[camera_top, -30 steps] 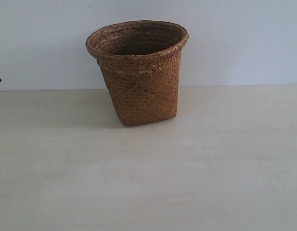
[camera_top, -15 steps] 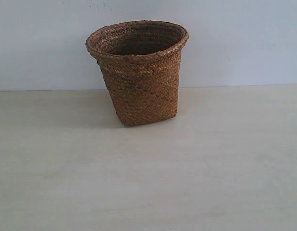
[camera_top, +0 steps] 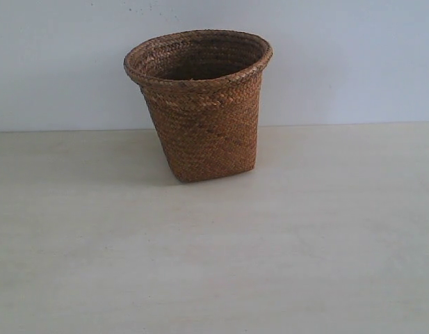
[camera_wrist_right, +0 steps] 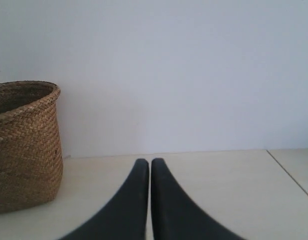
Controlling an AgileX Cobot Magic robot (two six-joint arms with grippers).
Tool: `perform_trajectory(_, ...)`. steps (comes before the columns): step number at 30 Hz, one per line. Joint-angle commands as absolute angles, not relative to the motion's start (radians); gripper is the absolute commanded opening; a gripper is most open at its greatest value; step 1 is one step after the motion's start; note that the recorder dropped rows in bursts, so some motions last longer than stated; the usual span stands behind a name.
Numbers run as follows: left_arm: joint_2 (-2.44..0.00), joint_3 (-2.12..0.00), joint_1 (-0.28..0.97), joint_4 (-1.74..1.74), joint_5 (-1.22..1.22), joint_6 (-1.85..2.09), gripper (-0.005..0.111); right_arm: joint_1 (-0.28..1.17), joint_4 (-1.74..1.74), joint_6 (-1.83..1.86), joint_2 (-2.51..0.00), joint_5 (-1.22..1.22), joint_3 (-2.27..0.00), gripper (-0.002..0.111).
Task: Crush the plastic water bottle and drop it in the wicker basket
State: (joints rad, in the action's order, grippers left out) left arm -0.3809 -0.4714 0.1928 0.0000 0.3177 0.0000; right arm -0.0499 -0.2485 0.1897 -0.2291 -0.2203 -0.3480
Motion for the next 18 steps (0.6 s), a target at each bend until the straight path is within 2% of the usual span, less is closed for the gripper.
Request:
perform_trajectory(1,-0.32,-0.395,0.191,-0.011,0.201,0.0,0.004,-0.048,-0.283,0.198,-0.134,-0.168,-0.258,0.0)
perform_trajectory(8,-0.239,-0.271,0.191,-0.026,0.143,0.0,0.004,-0.048,-0.283,0.214,-0.006,-0.172,-0.188,0.0)
perform_trajectory(18,-0.225,-0.095,0.191,-0.036,-0.04,-0.009,0.004,-0.048,-0.281,0.231,0.0,-0.142,-0.084,0.0)
